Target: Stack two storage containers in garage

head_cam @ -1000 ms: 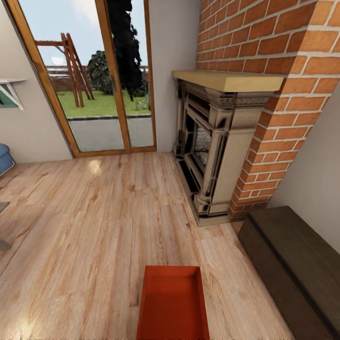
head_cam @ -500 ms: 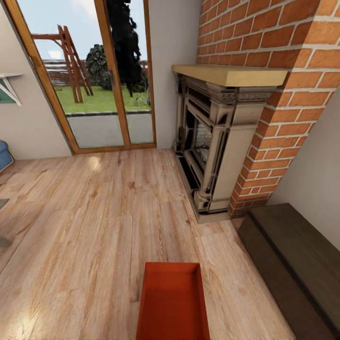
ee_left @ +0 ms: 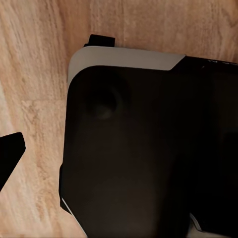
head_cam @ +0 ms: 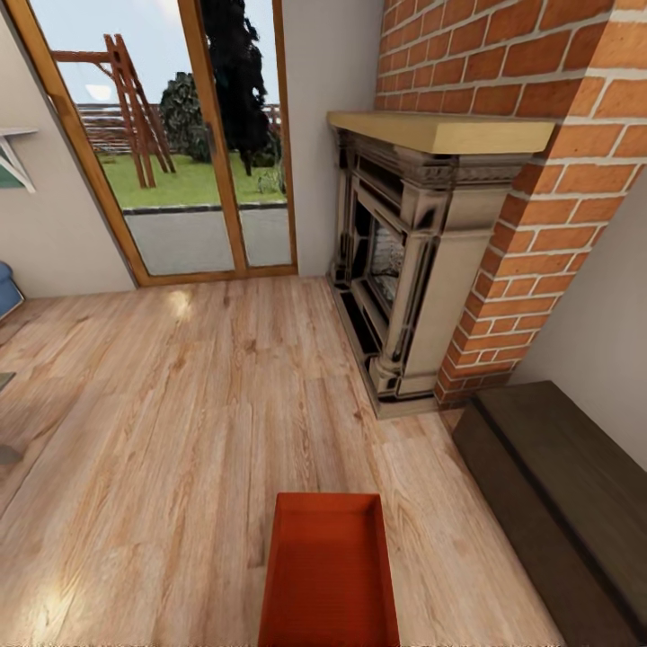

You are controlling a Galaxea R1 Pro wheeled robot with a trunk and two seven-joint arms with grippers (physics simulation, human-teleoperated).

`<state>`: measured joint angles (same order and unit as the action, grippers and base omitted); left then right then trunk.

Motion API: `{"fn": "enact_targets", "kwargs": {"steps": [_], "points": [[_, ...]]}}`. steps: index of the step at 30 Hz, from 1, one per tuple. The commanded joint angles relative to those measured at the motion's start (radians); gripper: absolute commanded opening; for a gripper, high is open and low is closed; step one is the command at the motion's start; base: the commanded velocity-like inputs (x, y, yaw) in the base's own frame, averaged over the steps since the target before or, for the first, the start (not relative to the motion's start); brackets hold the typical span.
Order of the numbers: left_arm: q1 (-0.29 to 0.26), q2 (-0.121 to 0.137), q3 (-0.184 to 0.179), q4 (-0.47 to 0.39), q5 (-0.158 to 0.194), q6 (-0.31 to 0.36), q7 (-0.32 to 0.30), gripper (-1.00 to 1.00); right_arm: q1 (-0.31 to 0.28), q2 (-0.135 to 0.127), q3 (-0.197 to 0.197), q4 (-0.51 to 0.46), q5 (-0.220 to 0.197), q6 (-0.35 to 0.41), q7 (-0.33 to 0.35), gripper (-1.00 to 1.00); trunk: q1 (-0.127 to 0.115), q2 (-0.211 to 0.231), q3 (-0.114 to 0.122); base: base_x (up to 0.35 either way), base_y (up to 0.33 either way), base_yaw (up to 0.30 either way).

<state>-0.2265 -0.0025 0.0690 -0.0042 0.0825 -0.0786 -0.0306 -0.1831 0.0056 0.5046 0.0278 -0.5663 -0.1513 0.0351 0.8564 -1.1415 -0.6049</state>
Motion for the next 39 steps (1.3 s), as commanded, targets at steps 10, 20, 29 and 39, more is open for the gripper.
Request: {"fn": "enact_targets", "kwargs": {"steps": [10, 20, 29, 39], "points": [[-0.001, -0.001, 0.006, 0.001, 0.008, -0.003, -0.003, 1.0, -0.001, 0.001, 0.008, 0.003, -0.01, -0.005, 0.004, 1.0, 0.0, 0.0, -0.017, 0.0, 0.0, 0.0], [-0.001, -0.001, 0.006, 0.001, 0.008, -0.003, -0.003, 1.0, -0.001, 0.001, 0.008, 0.004, -0.01, -0.005, 0.004, 1.0, 0.0, 0.0, -0.033, 0.0, 0.0, 0.0], [-0.001, -0.001, 0.006, 0.001, 0.008, -0.003, -0.003, 1.0, -0.001, 0.001, 0.008, 0.003, -0.01, -0.005, 0.004, 1.0, 0.0, 0.0, -0.047, 0.0, 0.0, 0.0], [-0.001, -0.001, 0.006, 0.001, 0.008, -0.003, -0.003, 1.0, -0.001, 0.001, 0.008, 0.003, -0.01, -0.005, 0.004, 1.0, 0.0, 0.0, -0.064, 0.0, 0.0, 0.0]]}}
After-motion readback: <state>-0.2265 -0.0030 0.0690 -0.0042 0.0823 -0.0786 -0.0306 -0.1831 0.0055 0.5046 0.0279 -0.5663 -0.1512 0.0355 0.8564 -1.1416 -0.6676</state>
